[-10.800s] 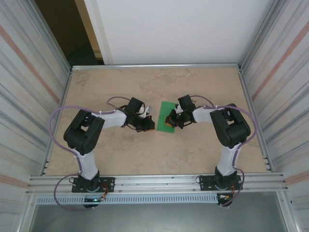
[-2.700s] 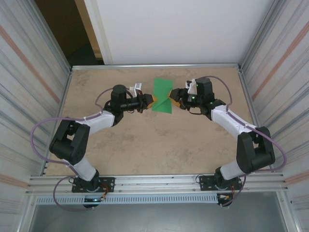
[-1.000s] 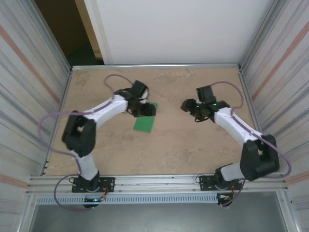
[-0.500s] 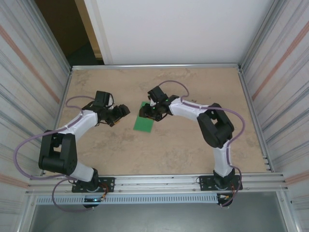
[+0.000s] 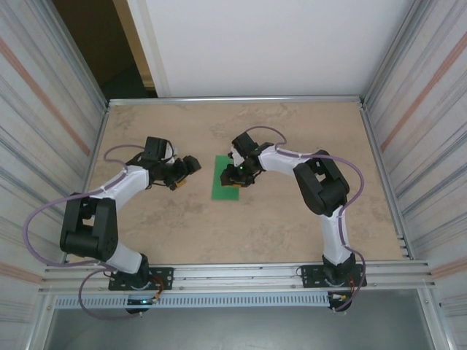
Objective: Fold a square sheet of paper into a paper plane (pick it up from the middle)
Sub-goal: Third fold the triangle at the center of the table.
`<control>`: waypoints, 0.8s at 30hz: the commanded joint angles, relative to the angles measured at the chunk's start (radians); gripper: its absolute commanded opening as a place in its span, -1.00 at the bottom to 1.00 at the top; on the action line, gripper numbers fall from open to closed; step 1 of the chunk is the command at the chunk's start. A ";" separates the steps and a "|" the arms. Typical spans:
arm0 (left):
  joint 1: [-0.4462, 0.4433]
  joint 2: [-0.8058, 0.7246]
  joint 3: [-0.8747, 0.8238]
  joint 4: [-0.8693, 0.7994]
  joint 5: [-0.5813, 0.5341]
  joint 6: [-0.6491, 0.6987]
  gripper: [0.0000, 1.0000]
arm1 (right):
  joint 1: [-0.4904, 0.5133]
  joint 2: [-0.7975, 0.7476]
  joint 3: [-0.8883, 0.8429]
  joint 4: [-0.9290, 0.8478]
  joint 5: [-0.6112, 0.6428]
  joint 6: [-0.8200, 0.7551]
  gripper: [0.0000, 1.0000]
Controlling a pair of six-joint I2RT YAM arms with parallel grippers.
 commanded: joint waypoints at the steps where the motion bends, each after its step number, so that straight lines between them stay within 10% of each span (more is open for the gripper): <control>1: -0.026 0.006 -0.007 0.028 0.068 0.015 0.60 | -0.042 -0.030 -0.067 -0.208 0.015 -0.249 -0.16; 11: -0.189 0.021 -0.065 0.136 0.114 -0.084 0.65 | -0.073 -0.297 -0.318 0.187 0.062 0.321 -0.21; 24: -0.298 0.140 -0.038 0.207 0.136 -0.139 0.11 | -0.090 -0.177 -0.331 0.214 0.039 0.349 -0.39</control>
